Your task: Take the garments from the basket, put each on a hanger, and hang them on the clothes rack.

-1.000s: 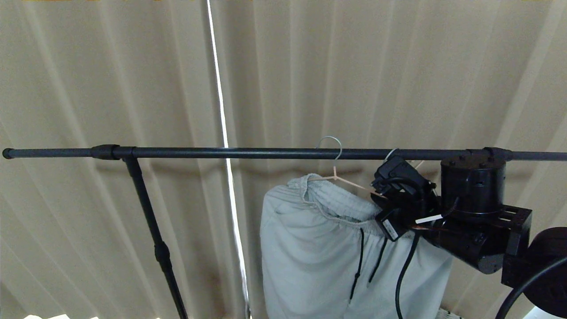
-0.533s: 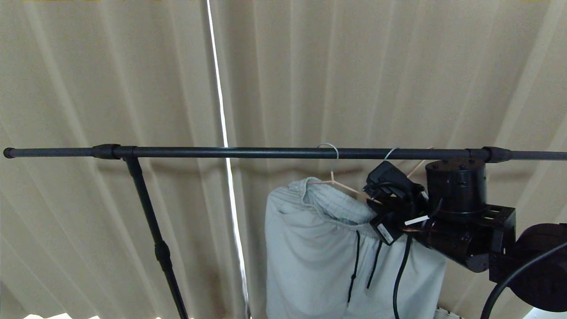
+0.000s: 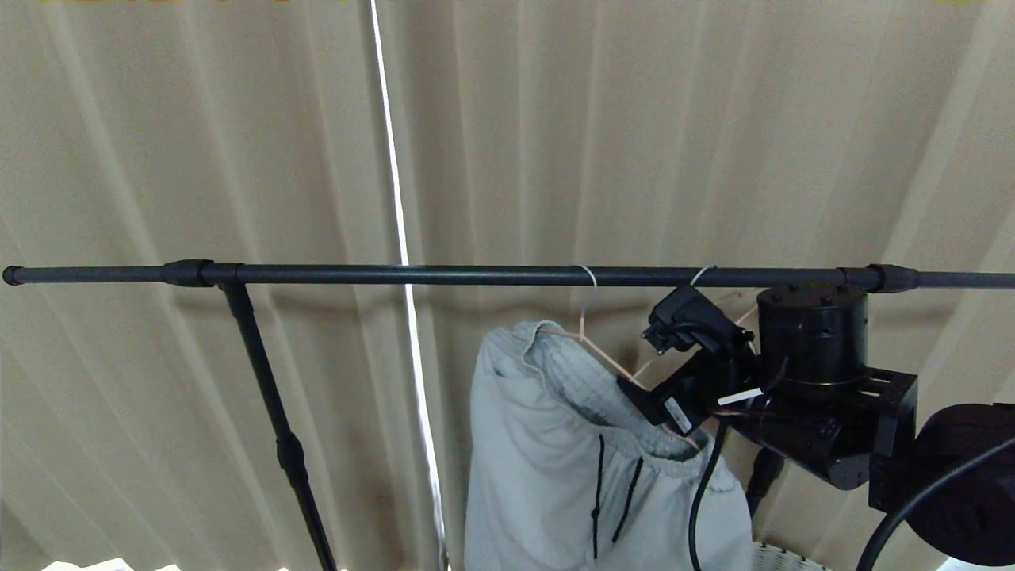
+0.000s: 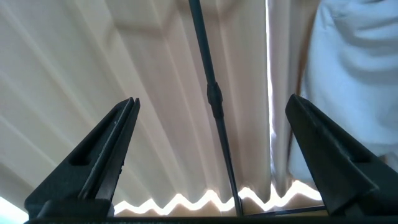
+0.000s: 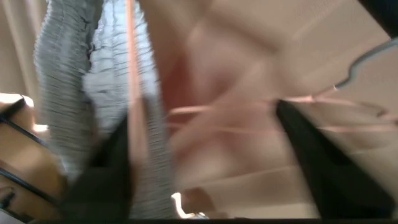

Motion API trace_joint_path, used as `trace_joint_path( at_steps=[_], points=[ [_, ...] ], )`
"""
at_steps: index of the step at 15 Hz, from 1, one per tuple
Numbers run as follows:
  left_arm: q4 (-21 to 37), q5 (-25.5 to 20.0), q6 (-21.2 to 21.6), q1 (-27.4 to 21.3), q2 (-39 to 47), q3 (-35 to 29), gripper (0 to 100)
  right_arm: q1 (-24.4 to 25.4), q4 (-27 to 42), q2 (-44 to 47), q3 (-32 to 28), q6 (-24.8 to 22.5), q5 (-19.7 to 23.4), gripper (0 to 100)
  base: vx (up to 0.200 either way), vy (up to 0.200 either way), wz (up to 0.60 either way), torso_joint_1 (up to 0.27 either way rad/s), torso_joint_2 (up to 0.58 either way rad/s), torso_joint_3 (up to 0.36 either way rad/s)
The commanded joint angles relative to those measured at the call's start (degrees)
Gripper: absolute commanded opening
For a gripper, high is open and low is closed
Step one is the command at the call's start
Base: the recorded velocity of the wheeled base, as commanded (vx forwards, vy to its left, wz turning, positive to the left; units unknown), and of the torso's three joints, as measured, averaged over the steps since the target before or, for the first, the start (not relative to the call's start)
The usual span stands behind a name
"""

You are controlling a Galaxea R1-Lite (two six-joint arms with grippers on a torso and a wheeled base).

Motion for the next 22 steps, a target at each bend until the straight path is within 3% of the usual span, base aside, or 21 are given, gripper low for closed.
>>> trace_joint_path(
  at_steps=[1, 7, 11, 13, 15, 18, 20, 22],
  points=[
    [0.0, 0.0, 0.0, 0.0, 0.0, 0.0, 100, 0.8, -0.1, -0.1, 0.3, 0.5, 0.0, 100, 0.000, 0.000, 0.00, 0.000, 0.00, 0.000],
    [0.0, 0.1, -0.1, 0.1, -0.1, 0.0, 100, 3.8, -3.4, -2.2, 2.1, 7.8, 3.4, 100, 0.000, 0.000, 0.00, 0.000, 0.00, 0.000],
    [0.0, 0.2, -0.4, 0.1, -1.6, 0.0, 100, 4.8, -7.9, -6.8, 5.9, 7.9, 4.0, 100, 0.000, 0.000, 0.00, 0.000, 0.00, 0.000],
    [0.0, 0.7, -1.1, 0.3, -3.4, 0.0, 100, 3.9, -8.1, -13.3, 10.1, 8.7, 4.0, 100, 0.000, 0.000, 0.00, 0.000, 0.00, 0.000],
    [0.1, 0.7, -3.9, 0.3, -3.4, 0.0, 100, 1.1, -7.8, -19.1, 13.9, 9.8, 4.1, 100, 0.000, 0.000, 0.00, 0.000, 0.00, 0.000],
    [0.1, 1.4, -4.1, 0.3, -3.5, 0.0, 100, -3.9, -7.7, -28.1, 19.6, 12.0, 7.7, 100, 0.000, 0.000, 0.00, 0.000, 0.00, 0.000],
    [0.9, 4.0, -4.1, 1.2, -3.6, 0.0, 100, -7.2, -7.4, -32.8, 21.4, 13.8, 7.7, 100, 0.000, 0.000, 0.00, 0.000, 0.00, 0.000],
    [1.6, 5.8, -4.1, 2.0, -4.3, 0.0, 100, -13.4, -7.3, -35.8, 24.1, 14.4, 7.7, 100, 0.000, 0.000, 0.00, 0.000, 0.00, 0.000]
  ],
)
